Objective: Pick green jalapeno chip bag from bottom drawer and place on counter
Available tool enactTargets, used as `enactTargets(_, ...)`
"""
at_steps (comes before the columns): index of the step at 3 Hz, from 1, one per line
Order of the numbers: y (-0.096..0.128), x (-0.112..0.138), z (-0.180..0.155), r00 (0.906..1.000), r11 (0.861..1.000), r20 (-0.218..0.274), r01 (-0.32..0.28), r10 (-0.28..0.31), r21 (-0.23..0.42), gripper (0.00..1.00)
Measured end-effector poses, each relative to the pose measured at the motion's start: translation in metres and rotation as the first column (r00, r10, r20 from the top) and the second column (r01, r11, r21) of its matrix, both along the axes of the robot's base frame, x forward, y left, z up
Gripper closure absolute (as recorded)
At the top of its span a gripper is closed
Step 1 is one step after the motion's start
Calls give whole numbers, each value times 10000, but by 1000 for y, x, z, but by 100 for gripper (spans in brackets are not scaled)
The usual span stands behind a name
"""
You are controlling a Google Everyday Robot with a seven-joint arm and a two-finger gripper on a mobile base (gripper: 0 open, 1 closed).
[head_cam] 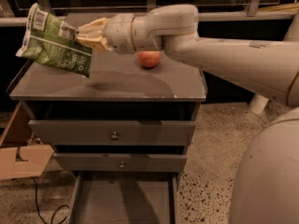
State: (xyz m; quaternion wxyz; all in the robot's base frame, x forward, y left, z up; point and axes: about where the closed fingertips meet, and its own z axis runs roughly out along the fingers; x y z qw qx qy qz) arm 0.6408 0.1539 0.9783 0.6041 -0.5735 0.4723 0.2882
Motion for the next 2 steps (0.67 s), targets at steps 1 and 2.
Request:
enactTargets(1, 9, 2, -12, 9998, 9997, -219, 5, 1, 253, 100)
enactTargets(2, -28, -1, -9, 9896, 9878, -335, 1419, -1400, 633, 100)
